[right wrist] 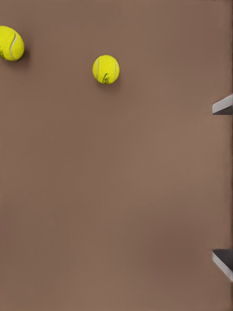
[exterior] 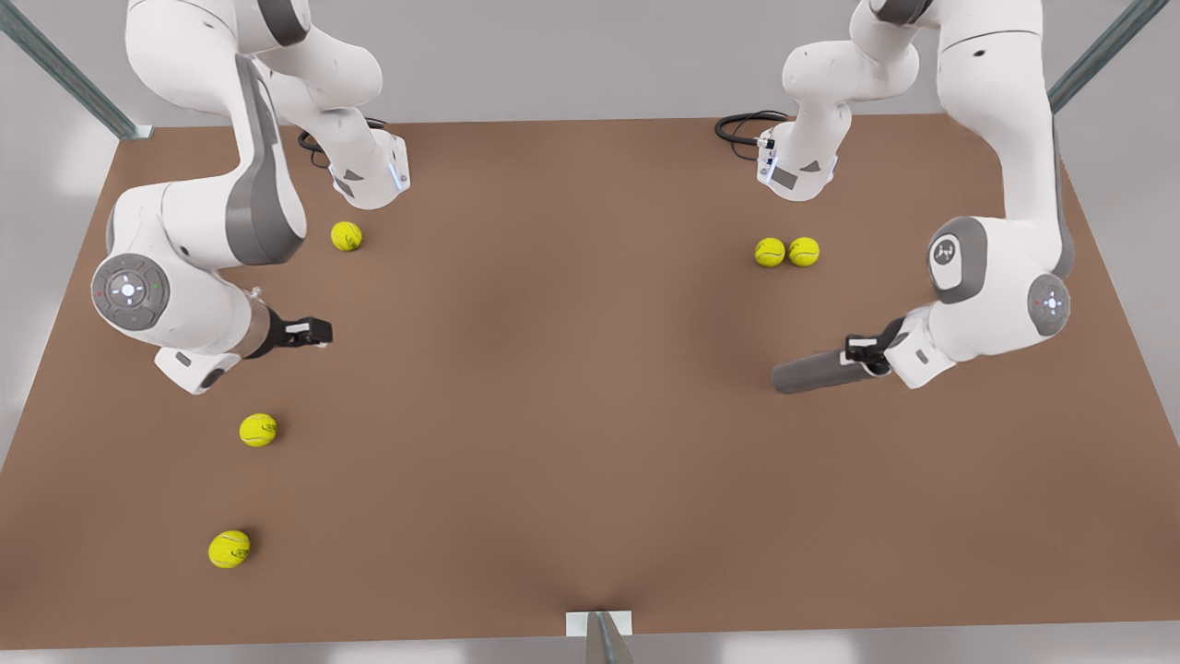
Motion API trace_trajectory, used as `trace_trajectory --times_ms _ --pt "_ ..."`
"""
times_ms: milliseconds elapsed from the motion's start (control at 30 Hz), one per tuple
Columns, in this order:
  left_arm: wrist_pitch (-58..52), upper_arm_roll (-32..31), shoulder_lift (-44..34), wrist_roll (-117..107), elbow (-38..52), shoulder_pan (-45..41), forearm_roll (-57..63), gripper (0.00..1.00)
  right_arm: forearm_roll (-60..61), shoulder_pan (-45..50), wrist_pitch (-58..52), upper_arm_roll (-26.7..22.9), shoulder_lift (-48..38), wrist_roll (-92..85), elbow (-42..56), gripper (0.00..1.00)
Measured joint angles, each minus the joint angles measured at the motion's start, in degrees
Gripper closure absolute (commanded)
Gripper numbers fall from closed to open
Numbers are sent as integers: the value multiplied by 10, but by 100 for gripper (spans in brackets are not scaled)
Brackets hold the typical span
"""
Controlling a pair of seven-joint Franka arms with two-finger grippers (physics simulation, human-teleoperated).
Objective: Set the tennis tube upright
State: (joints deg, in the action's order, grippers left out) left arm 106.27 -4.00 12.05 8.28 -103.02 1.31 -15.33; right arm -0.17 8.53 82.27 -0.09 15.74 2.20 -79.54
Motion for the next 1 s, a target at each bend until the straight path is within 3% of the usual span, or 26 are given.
trace_trajectory --times_ms 267,733,767,800,833,867,1000 --pt "31 7 6 -109 7 0 91 79 -1 2 -2 0 0 0 0 0" --pt "60 7 41 -140 7 0 107 79 -3 3 -3 0 0 0 1 0" --pt "60 7 41 -140 7 0 108 71 -2 1 -3 0 1 -1 1 0" --pt "60 7 41 -140 7 0 107 52 -3 1 -3 0 1 -1 1 0" --pt "59 7 41 -141 8 0 106 4 -3 1 -3 0 1 -1 0 0" --pt "59 8 41 -141 7 0 105 0 -3 0 -3 0 1 -1 0 0" --pt "58 7 40 -148 7 -2 88 0 -3 2 -2 0 2 -1 1 0"
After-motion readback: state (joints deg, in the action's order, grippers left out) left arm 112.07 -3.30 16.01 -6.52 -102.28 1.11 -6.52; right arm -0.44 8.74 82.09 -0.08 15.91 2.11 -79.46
